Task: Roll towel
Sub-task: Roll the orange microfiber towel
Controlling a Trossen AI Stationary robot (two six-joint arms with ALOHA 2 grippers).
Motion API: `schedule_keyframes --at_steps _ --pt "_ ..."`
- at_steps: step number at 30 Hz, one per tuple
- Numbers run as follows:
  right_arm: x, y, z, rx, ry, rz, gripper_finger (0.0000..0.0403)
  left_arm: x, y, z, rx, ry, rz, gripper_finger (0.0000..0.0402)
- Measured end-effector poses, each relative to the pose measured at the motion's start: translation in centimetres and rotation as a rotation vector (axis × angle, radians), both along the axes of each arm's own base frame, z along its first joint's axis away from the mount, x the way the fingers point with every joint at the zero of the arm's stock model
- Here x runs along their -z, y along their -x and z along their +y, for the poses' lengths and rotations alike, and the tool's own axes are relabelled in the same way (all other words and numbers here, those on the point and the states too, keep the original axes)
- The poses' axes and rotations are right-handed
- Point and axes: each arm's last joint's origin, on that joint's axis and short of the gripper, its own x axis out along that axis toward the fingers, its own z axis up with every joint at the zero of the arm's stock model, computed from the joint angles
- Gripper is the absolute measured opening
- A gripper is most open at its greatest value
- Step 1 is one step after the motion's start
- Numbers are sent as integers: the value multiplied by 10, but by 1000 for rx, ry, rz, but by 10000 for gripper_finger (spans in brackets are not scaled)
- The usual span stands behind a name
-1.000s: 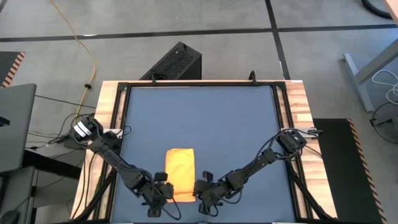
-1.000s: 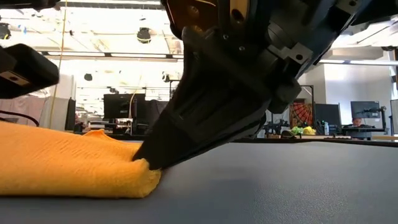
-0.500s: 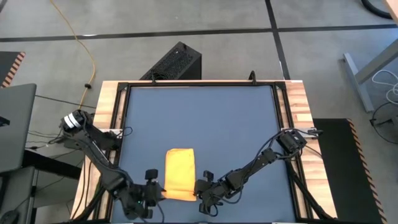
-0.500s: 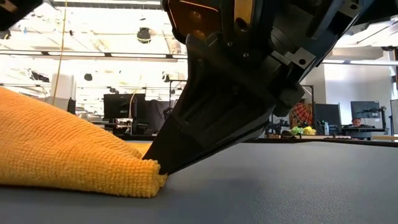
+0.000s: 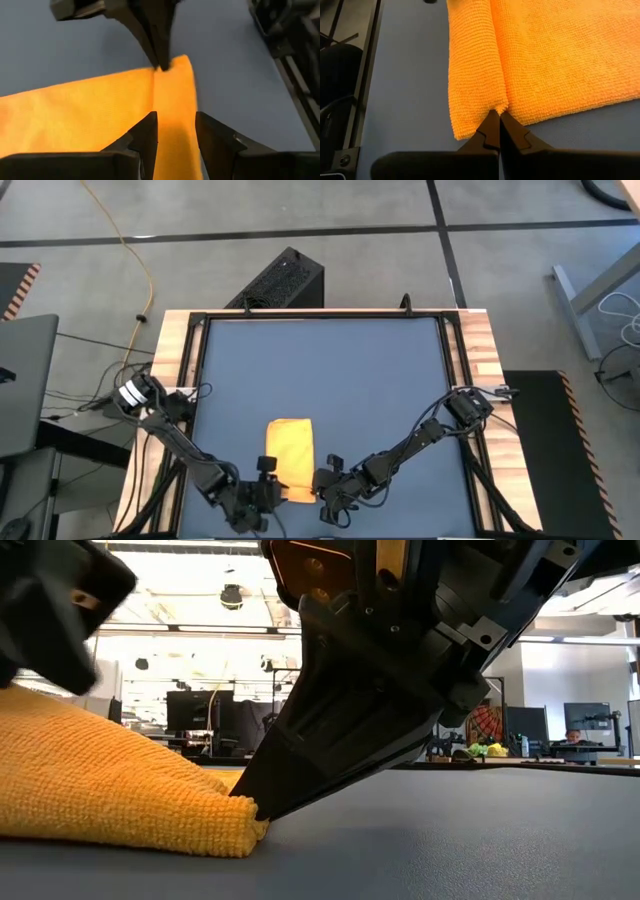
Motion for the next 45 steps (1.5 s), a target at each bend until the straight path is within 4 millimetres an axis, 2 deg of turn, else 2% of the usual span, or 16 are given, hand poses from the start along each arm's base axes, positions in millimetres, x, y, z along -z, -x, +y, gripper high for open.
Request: schedule_keyframes --at_steps 11,14,18,22,30,35,38,40,45 --pt "0 0 0 2 -2 0 16 9 3 9 -102 92 143 121" --pt "0 0 0 2 -3 0 20 19 2 6 -93 94 164 121" --pt "0 0 0 1 -4 -1 43 39 -3 0 -64 116 206 121" --pt "-2 0 0 10 -21 2 76 45 -2 -5 -62 130 209 121" --pt "-38 7 -3 -84 22 -32 137 41 2 -6 -15 184 278 121" --pt "-51 10 8 -216 119 -147 153 41 2 -7 14 222 318 121" --pt "-42 6 23 -341 223 -265 158 41 1 -6 9 226 323 121" --pt "-28 7 32 -421 307 -289 161 41 -1 -4 2 226 323 121" --pt "-14 4 38 -442 368 -333 169 42 -3 -1 -24 238 333 121"
